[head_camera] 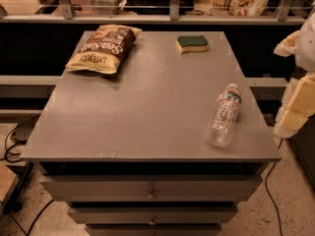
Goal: Move water bottle near brown chip bag
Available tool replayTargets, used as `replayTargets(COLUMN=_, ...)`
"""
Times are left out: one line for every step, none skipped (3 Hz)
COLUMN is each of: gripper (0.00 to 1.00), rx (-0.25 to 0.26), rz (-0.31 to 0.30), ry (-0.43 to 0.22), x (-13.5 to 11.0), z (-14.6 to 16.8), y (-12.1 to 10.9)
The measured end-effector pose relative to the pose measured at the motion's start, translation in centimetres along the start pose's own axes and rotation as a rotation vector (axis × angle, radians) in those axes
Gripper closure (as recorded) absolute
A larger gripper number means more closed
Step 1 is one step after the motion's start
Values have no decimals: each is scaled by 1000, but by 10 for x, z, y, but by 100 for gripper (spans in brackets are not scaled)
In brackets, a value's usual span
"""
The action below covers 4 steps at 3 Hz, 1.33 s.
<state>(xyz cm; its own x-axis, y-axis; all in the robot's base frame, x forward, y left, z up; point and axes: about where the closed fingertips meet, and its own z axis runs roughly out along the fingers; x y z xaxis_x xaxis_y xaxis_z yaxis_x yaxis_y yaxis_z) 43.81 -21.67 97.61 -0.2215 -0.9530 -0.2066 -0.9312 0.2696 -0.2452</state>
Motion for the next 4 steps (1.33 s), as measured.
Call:
replayTargets(gripper=0, rx=3, rz=16, ry=-9, x=0, z=0, y=-1)
replayTargets(gripper=0, rx=17, rz=96, ry=-56, x=0, z=-1, y=-8)
replayTargets(gripper=0, rx=-4, rz=236, ry=-113, x=-12, z=16, y=-12)
replayTargets(gripper=0, rx=-8, rz=325, ry=-120, x=-14, z=16, y=-13)
